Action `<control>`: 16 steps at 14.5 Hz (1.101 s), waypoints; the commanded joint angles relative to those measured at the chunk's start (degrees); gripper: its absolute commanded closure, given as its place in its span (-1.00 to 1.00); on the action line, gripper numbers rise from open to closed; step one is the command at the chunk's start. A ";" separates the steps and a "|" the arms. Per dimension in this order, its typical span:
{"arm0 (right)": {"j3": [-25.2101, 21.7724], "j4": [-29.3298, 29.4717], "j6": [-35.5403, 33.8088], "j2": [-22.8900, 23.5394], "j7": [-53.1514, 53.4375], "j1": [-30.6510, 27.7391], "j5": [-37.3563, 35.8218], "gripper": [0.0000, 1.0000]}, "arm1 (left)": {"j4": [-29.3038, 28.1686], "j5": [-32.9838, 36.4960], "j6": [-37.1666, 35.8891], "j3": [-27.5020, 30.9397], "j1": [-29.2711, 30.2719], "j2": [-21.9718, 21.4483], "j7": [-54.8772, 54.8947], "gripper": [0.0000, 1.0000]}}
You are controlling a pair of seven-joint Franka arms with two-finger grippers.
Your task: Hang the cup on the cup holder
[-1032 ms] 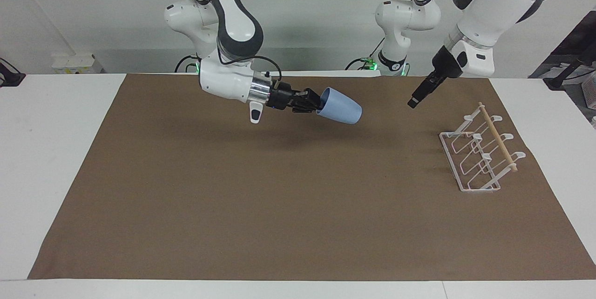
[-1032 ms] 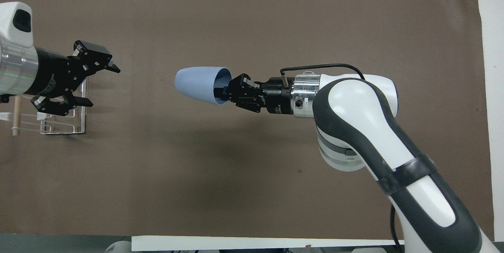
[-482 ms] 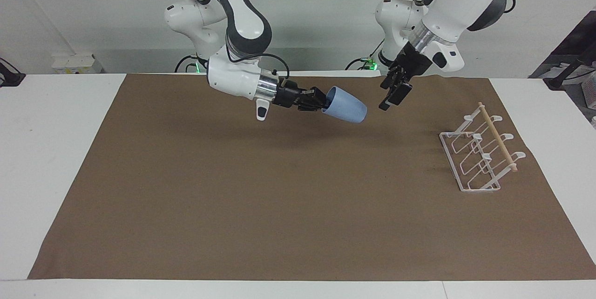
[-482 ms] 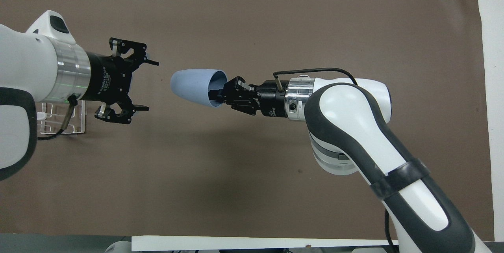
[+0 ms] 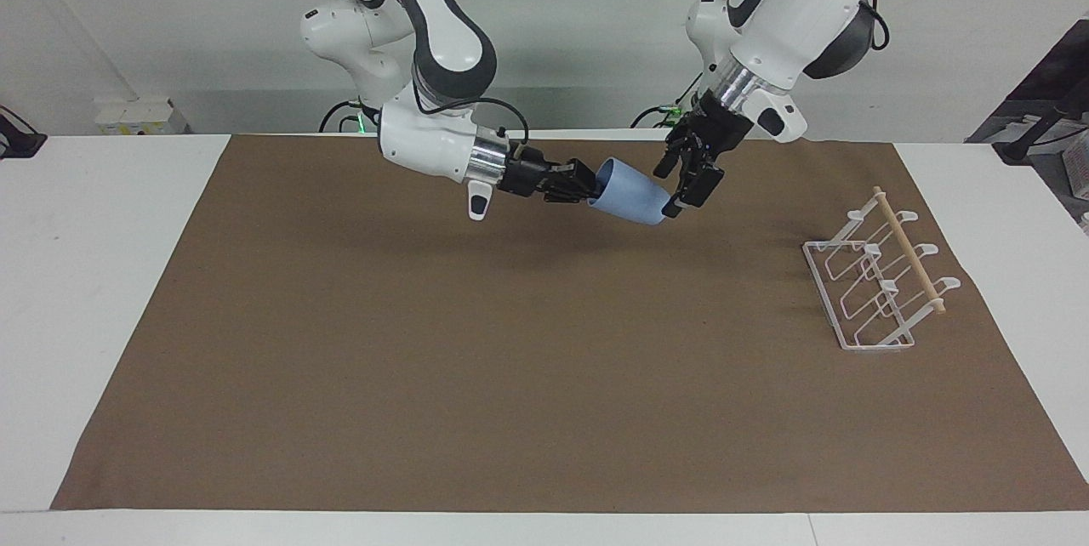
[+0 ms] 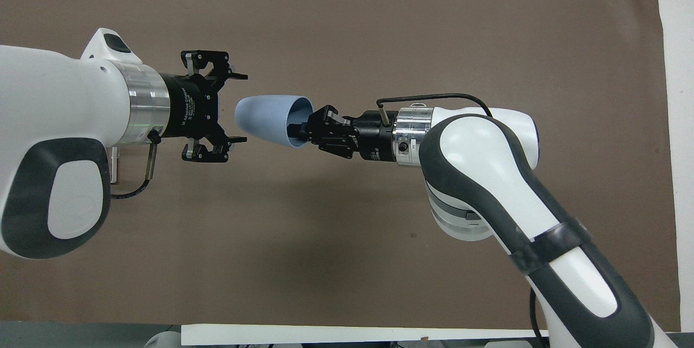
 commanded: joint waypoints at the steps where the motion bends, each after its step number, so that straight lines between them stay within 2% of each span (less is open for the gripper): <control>1: 0.05 -1.09 0.39 -1.15 0.50 -0.13 1.23 1.00 | -2.06 -0.96 2.10 0.62 -1.75 -0.54 -1.19 -1.00; 7: 0.05 -1.00 0.39 -1.06 0.58 -0.13 1.23 1.00 | -3.03 -1.05 2.28 0.62 -2.28 0.43 -1.19 -0.99; 11: 0.05 -0.83 0.48 -1.06 0.67 -0.13 1.23 1.00 | -2.94 -2.18 5.17 0.62 -2.36 1.04 -1.18 -0.86; 16: 0.05 -0.83 1.18 -0.98 0.76 -0.13 1.15 1.00 | -2.94 -2.98 6.23 0.62 -3.42 1.13 -1.36 -0.86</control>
